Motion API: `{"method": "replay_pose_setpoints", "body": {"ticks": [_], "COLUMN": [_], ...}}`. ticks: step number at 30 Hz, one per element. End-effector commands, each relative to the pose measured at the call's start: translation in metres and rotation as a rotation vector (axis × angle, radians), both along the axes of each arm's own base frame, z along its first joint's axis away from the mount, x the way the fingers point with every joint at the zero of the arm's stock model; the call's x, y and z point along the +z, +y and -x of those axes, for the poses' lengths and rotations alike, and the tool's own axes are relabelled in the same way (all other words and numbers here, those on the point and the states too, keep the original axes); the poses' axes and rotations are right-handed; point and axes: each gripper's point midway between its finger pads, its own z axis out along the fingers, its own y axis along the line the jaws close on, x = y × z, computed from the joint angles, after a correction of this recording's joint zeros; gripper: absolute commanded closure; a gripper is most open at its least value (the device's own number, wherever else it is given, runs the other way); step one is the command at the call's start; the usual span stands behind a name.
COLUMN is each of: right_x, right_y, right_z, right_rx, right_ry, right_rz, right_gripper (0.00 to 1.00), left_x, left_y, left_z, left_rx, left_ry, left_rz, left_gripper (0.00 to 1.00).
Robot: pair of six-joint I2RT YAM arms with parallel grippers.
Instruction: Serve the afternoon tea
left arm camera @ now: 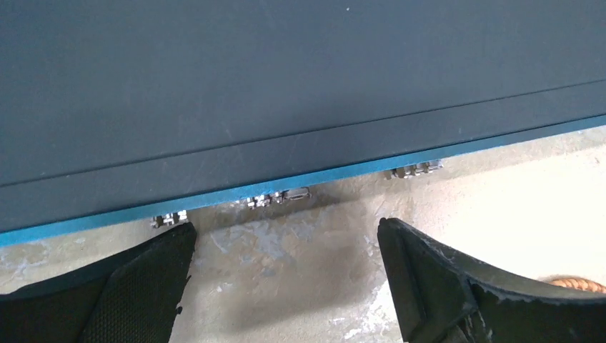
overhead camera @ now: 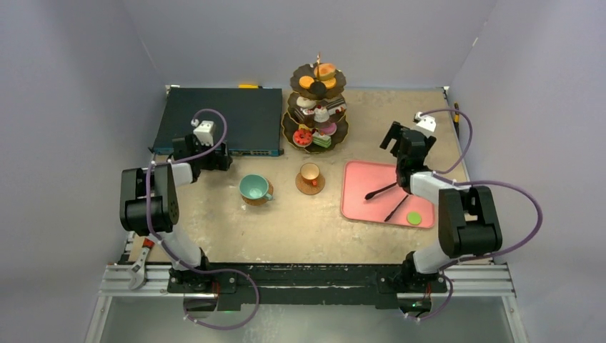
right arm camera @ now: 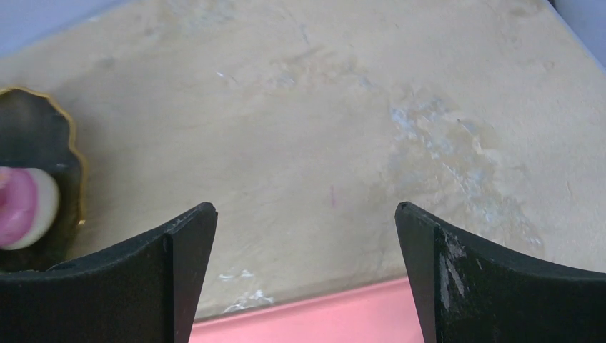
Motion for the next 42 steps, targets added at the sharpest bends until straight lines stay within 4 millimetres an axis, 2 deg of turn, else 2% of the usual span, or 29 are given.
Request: {"method": "replay_pose_setpoints", "body": {"ticks": [1, 4, 7, 10, 15, 19, 21, 23, 25, 26, 27, 28, 30, 32, 33, 37, 38, 39, 40, 41, 42], "right_x": [0.033, 0.038, 0.054, 0.057, 0.062, 0.039, 0.037, 0.042, 0.031, 0.032, 0.036, 0.036, 0.036, 0.037, 0.036, 0.035, 0.038, 0.034, 0.049, 0.049, 0.039], "right_y": [-0.019, -0.025, -0.032, -0.035, -0.037, -0.045, -0.049, -0.044, -0.043, -0.044, -0.046, -0.042, -0.041, -0.037, -0.036, -0.032, -0.029, -0.017, -0.019, -0.02, -0.018], "right_z": [-0.016, -0.02, -0.014, -0.007, 0.012, 0.034, 0.04, 0.036, 0.027, 0.026, 0.027, 0.027, 0.029, 0.028, 0.028, 0.025, 0.029, 0.039, 0.056, 0.067, 0.065], "right_rx": [-0.089, -0.1, -0.118, -0.127, -0.13, -0.165, -0.187, -0.16, -0.152, -0.156, -0.153, -0.139, -0.13, -0.108, -0.098, -0.07, -0.055, 0.017, 0.011, -0.027, -0.024], "right_ry": [-0.154, -0.165, -0.256, -0.285, -0.334, -0.323, -0.343, -0.378, -0.332, -0.356, -0.381, -0.376, -0.384, -0.39, -0.39, -0.385, -0.406, -0.437, -0.548, -0.556, -0.506], "right_rz": [0.052, 0.082, 0.128, 0.138, 0.14, 0.15, 0.162, 0.144, 0.149, 0.161, 0.204, 0.209, 0.209, 0.219, 0.224, 0.226, 0.228, 0.211, 0.272, 0.281, 0.252], "right_gripper": [0.02, 0.02, 0.02, 0.02, 0.02, 0.02, 0.02, 0.02, 0.02, 0.02, 0.02, 0.02, 0.02, 0.02, 0.02, 0.02, 0.02, 0.02, 0.02, 0.02, 0.02], "left_x": [0.006, 0.019, 0.03, 0.038, 0.061, 0.061, 0.061, 0.062, 0.062, 0.058, 0.068, 0.068, 0.055, 0.057, 0.052, 0.051, 0.05, 0.051, 0.053, 0.053, 0.051], "left_y": [0.002, 0.0, -0.001, -0.001, -0.011, -0.015, -0.016, -0.019, -0.023, -0.023, -0.025, -0.027, -0.025, -0.026, -0.024, -0.027, -0.026, -0.026, -0.028, -0.027, -0.027], "left_z": [-0.012, -0.012, -0.01, -0.009, 0.016, 0.025, 0.027, 0.033, 0.043, 0.047, 0.048, 0.048, 0.046, 0.036, 0.032, 0.03, 0.031, 0.031, 0.031, 0.031, 0.031], "left_rx": [0.055, 0.069, 0.085, 0.1, 0.071, 0.053, 0.053, 0.046, 0.035, 0.046, 0.045, 0.047, 0.046, 0.056, 0.066, 0.07, 0.071, 0.071, 0.069, 0.068, 0.069], "left_ry": [-0.136, -0.213, -0.298, -0.338, -0.537, -0.555, -0.559, -0.575, -0.607, -0.61, -0.679, -0.69, -0.604, -0.618, -0.582, -0.576, -0.562, -0.568, -0.585, -0.586, -0.572], "left_rz": [0.014, 0.032, 0.039, 0.049, 0.061, 0.045, 0.034, 0.017, -0.004, -0.018, -0.01, 0.007, -0.03, -0.014, -0.023, -0.048, -0.054, -0.051, -0.043, -0.047, -0.048], "left_gripper": [0.01, 0.01, 0.01, 0.01, 0.01, 0.01, 0.01, 0.01, 0.01, 0.01, 0.01, 0.01, 0.01, 0.01, 0.01, 0.01, 0.01, 0.01, 0.01, 0.01, 0.01]}}
